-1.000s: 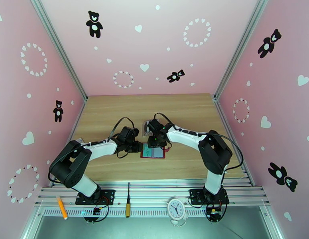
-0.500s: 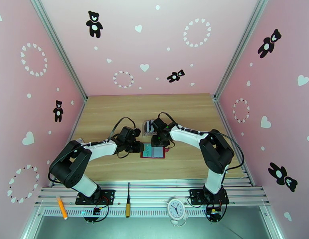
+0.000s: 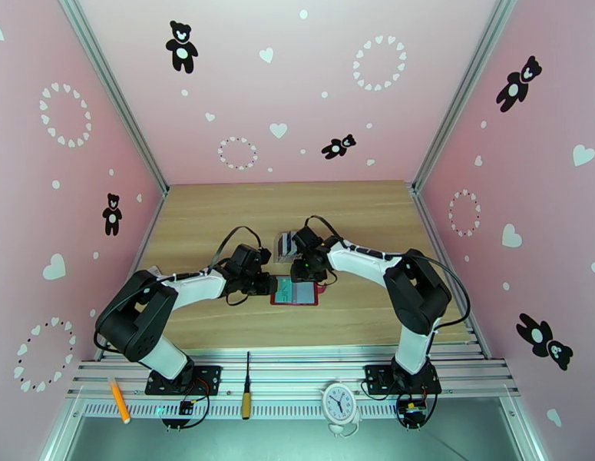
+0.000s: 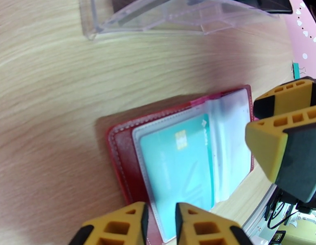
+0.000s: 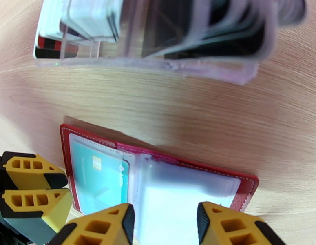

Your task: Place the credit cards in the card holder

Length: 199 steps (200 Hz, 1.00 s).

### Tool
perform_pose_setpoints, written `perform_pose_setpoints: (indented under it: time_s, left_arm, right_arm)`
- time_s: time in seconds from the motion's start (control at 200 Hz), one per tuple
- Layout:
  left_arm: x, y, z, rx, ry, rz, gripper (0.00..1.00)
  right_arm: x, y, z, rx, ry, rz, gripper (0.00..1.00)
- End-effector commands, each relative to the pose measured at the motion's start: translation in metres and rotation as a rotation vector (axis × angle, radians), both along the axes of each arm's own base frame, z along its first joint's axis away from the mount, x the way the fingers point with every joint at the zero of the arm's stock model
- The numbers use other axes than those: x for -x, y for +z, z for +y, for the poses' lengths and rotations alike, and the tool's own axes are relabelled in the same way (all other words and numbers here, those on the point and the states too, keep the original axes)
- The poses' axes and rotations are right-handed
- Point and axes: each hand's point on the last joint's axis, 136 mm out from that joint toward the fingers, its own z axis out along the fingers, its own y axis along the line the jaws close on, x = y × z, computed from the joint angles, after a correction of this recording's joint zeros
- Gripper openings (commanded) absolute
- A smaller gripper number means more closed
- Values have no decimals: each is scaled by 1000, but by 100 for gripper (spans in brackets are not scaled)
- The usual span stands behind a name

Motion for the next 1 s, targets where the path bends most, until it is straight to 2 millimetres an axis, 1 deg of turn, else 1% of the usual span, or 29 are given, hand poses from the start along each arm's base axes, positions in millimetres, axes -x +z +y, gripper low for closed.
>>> perform_pose_setpoints:
  time_s: [0.0,0.355,0.531,0.706,0.991]
  left_arm:
    - [2,-5,-3,-17,-18,14,29]
    - [2,-8,-2,-27,-19,26,29]
    - [2,-9,-2,-28,-20,29,30]
    - [2,-10,-1,-34,-15,29,33]
    - [1,-11,0,-46,-11,29,37]
  right_arm:
    - [1,-3,-1,-2,11,8,47]
    - [0,-8,-4,12,7,17,47]
    - [1,-14,-5,22,8,28,47]
    - [0,-19,-8,34,2,34,47]
    - [1,-22,-13,51,-3,32,47]
